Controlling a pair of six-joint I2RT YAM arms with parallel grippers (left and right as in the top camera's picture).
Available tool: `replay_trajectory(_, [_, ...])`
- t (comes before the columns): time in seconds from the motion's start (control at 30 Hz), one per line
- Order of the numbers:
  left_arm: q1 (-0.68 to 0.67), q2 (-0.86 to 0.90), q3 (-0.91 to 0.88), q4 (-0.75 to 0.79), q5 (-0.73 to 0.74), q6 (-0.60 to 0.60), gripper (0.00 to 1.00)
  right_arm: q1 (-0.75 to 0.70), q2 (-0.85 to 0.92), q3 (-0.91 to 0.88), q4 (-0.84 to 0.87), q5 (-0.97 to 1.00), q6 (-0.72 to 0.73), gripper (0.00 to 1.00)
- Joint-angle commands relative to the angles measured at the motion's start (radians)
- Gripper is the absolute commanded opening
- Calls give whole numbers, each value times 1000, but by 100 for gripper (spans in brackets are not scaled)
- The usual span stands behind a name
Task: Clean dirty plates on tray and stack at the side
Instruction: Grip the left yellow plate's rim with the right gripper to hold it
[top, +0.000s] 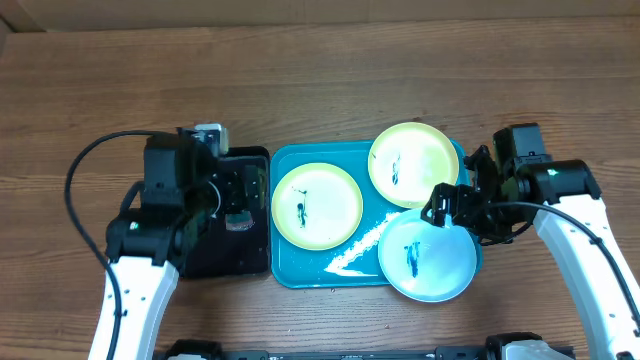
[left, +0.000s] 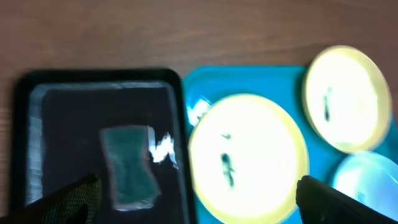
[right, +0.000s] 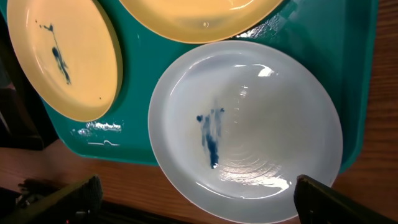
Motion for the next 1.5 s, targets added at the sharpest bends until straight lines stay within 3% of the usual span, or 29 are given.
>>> replay_trajectory(0.0, [-6, 35, 22, -6, 106, -14, 100, 71, 33, 25, 11, 32, 15, 100])
replay_trajectory(0.23, [-6, 76, 22, -15, 96, -14, 100, 328, 135, 26, 203, 91, 117, 100])
replay_trajectory(0.4, [-6, 97, 22, -23, 92, -14, 100, 404, 277, 26, 359, 64, 188, 100])
replay_trajectory(0.53, [-6, 114, 22, -40, 48, -14, 100, 403, 401, 26, 470, -48, 169, 84])
replay_trajectory(0.8, [-6, 124, 21, -46, 18, -14, 100, 403, 453, 38, 597, -70, 161, 78])
replay_trajectory(0.93, [-6, 127, 21, -44, 18, -15, 100, 401, 457, 39, 628, -43, 191, 63])
replay_trajectory(1.1, [-6, 127, 21, -44, 18, -15, 100, 404, 474, 38, 634, -18, 195, 37])
replay_trajectory(1.47, [-6, 127, 21, -47, 18, -15, 100, 410, 534, 38, 641, -18, 218, 28])
